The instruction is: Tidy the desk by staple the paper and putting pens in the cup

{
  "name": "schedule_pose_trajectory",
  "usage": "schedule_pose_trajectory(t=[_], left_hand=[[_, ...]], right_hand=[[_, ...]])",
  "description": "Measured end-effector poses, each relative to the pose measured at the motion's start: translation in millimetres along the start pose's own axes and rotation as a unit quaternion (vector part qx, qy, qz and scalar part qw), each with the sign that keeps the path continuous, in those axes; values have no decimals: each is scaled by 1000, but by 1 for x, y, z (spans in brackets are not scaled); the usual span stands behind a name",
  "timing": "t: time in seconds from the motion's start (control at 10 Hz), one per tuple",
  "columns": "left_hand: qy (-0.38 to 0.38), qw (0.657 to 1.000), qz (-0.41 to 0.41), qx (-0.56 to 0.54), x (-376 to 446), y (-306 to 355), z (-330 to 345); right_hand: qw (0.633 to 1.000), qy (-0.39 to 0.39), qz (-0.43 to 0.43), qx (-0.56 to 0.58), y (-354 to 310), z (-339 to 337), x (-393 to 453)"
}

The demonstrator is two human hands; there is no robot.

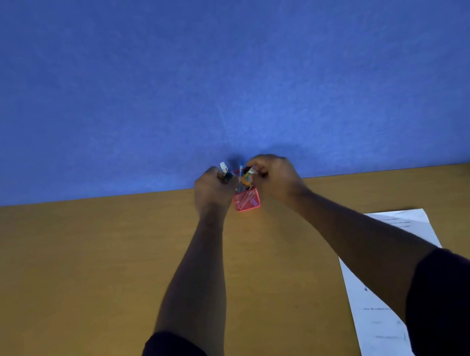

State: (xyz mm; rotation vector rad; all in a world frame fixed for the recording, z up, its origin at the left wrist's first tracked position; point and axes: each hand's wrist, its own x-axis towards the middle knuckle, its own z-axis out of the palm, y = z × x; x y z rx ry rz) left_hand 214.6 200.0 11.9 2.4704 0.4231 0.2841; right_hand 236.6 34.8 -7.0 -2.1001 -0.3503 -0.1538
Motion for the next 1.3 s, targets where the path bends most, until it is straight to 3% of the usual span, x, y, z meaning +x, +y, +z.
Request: schedule_pose_trajectory(t=[0.1, 0.4, 0.7, 1.1, 1.3], left_hand=[[4, 1000, -23, 10, 0, -4, 11], [-32, 999, -23, -22, 5, -18, 23], [-11, 1000, 7, 6, -2, -24, 28], [1, 999, 26, 39, 1, -24, 31], [76, 993, 68, 51, -25, -23, 25]], right_hand=[[999, -3, 37, -6, -2, 13, 12], [990, -55, 17, -127, -6, 36, 22], [988, 27, 82, -127, 5, 38, -6], [993, 16, 86, -78, 15, 44, -25], [990, 13, 16, -137, 17, 22, -35]])
